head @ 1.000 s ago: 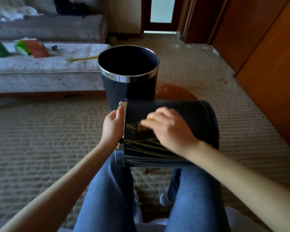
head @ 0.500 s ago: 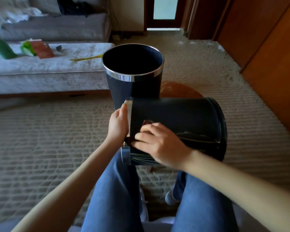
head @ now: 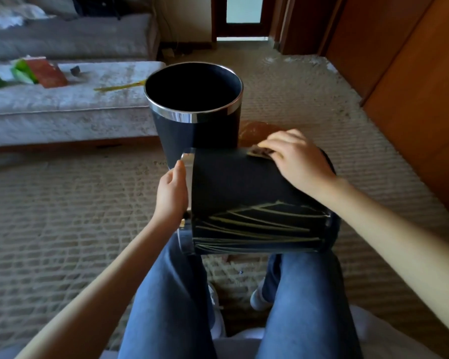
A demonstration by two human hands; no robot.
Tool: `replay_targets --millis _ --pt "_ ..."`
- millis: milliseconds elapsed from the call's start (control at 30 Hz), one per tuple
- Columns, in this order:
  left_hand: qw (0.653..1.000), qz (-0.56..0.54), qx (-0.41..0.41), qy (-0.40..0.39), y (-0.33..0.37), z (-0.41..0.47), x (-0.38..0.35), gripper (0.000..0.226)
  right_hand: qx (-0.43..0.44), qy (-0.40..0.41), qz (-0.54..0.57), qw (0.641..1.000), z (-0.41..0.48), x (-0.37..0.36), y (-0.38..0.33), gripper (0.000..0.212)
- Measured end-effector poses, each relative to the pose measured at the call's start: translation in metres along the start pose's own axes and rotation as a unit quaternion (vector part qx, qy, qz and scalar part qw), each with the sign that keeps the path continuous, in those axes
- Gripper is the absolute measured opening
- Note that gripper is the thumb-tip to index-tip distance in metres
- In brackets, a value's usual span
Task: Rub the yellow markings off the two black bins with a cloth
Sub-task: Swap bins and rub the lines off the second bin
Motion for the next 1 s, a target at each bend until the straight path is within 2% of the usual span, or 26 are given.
replay_targets --millis 100,233,333,400,567,667,800,900,967,1000 --pt "1.0 -0.002 0.007 -0.009 -0.003 0.005 0.0 0.042 -0.009 0.045 -0.06 0.997 -0.057 0.036 0.038 0.031" --pt "1.0 0.008 0.012 0.001 -0.002 0.011 -0.002 0.045 0.053 0.062 -0.086 0.993 -0.143 0.035 0.026 0.032" --pt "1.0 0.024 -0.001 0.004 -0.004 0.011 -0.002 0.047 0.104 0.058 -0.109 0.987 -0.174 0.024 0.02 0.026" --pt "1.0 0.029 -0.009 0.0 -0.005 0.012 -0.001 0.047 0.108 0.068 -0.097 0.987 -0.157 0.026 0.022 0.029" --pt "1.0 0.027 -0.007 0.001 -0.005 0.011 0.001 0.047 -0.023 0.067 -0.062 0.996 -0.053 0.032 0.043 0.028" --pt "0.999 0.038 -0.006 0.007 -0.007 0.011 0.003 0.046 -0.043 0.052 -0.054 0.996 -0.039 0.028 0.041 0.032" --pt "0.999 0.046 0.005 0.011 -0.007 0.016 0.004 0.043 0.03 0.075 -0.013 0.997 -0.108 0.021 0.009 0.031" --pt "0.999 0.049 0.001 0.006 -0.006 0.016 0.004 0.044 0.15 0.054 -0.032 0.987 -0.154 0.01 -0.007 0.028" --pt "0.998 0.059 -0.013 0.008 -0.006 0.012 0.004 0.045 0.204 0.052 -0.056 0.976 -0.153 0.008 -0.007 0.025" --pt "0.998 0.06 -0.019 0.01 -0.006 0.01 0.004 0.045 0.2 0.063 -0.057 0.976 -0.142 0.01 -0.006 0.024"
Point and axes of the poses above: each hand's wrist, its own z-axis towards the middle knuckle, its own x-axis out of the back of the hand, y = z × x, the point moved 4 cm from there along z, towards the middle knuckle, and after that the axes turned 5 degrees about -x, right-handed, at the moved point
